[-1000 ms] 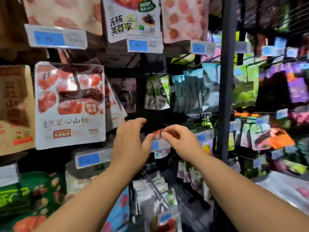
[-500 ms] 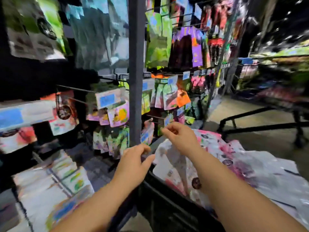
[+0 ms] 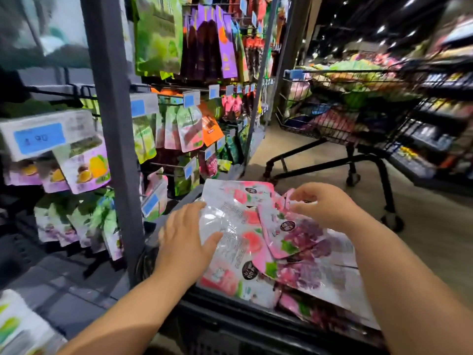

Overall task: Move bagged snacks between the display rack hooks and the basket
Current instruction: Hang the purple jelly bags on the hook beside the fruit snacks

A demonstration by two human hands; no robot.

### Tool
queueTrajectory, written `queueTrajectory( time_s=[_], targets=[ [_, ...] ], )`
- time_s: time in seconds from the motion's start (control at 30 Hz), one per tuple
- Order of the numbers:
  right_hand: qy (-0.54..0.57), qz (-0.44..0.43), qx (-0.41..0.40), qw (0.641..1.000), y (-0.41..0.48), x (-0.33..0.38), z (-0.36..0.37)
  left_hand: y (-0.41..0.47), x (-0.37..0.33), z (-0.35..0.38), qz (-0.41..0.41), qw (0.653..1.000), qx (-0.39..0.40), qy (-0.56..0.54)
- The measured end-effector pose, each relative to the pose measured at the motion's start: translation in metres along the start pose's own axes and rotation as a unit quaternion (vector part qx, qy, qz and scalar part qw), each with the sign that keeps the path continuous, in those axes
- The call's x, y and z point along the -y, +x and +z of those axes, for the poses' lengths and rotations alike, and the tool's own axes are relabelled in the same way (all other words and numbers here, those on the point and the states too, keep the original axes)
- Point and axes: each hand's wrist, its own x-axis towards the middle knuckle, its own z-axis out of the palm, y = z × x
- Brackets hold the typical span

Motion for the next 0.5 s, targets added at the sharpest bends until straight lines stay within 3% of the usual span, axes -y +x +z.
queueTrajectory(
  time_s=[0.13, 0.27, 0.5],
  targets=[
    [-0.066, 0.013, 0.065, 0.996, -0.024, -0.033, -0.012, 0.003, -0.011, 0.014, 0.066, 0.997, 0.011, 0.047],
    [-0.128, -0.028, 0.12, 0.984, -0.032, -0.048, -0.021, 0.004, -0.028, 0.027, 0.119, 0.987, 0.037, 0.099],
    [-0.204, -0.069, 0.108, 0.971, -0.025, -0.047, -0.013, 0.004, -0.05, 0.038, 0.123, 0.979, 0.101, 0.125]
  ],
)
